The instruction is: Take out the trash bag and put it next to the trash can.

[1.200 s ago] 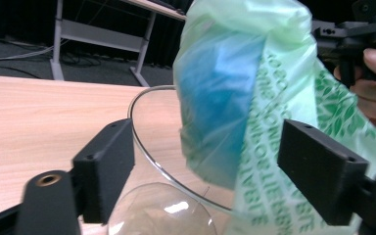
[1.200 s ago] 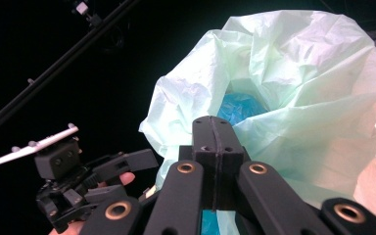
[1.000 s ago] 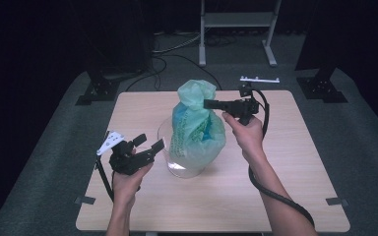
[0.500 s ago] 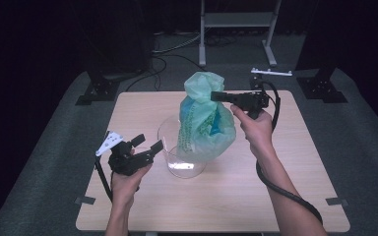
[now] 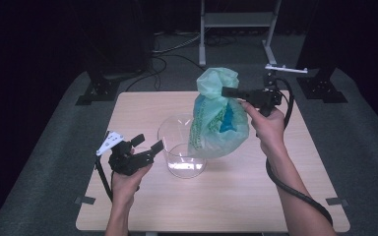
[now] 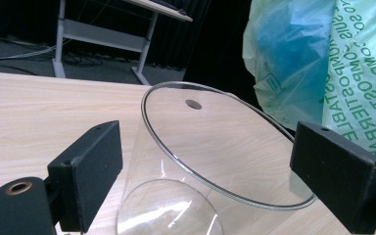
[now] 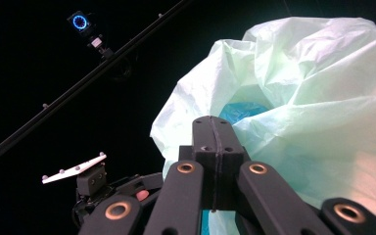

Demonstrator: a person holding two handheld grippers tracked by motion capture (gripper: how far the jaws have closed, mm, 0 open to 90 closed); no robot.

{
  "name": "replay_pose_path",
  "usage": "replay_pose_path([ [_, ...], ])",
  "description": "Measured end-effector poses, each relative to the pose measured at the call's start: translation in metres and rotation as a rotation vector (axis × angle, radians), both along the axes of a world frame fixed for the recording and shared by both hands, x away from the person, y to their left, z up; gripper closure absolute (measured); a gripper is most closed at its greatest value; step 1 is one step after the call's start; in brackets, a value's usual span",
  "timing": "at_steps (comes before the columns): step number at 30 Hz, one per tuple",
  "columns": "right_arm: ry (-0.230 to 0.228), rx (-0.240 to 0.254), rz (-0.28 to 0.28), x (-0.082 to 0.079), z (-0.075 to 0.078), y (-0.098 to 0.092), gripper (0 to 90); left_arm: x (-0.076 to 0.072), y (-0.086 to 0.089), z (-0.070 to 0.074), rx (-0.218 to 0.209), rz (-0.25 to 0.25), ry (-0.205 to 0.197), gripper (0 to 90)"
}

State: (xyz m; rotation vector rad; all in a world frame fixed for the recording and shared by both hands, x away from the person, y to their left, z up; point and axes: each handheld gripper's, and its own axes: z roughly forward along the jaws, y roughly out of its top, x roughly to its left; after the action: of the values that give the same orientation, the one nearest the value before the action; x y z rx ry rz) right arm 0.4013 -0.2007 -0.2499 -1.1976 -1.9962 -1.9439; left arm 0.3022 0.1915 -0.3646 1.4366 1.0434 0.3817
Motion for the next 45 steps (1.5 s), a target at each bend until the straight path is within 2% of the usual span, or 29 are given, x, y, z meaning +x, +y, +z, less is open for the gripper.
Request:
replay_pose_path([
  [22, 0.014, -0.011, -0.087, -0.001, -0.005, -0.042, 90.0, -0.001, -0.001, 0.001, 0.01, -0.002, -0.002, 10.5],
  [26, 0.024, -0.006, -0.105, 0.0, -0.01, -0.051, 90.0, -0.001, -0.001, 0.001, 0.009, -0.002, 0.0, 10.5],
  [45, 0.074, -0.009, -0.154, 0.008, -0.036, -0.068, 90.0, -0.002, -0.002, 0.001, 0.009, -0.002, 0.002, 10.3],
])
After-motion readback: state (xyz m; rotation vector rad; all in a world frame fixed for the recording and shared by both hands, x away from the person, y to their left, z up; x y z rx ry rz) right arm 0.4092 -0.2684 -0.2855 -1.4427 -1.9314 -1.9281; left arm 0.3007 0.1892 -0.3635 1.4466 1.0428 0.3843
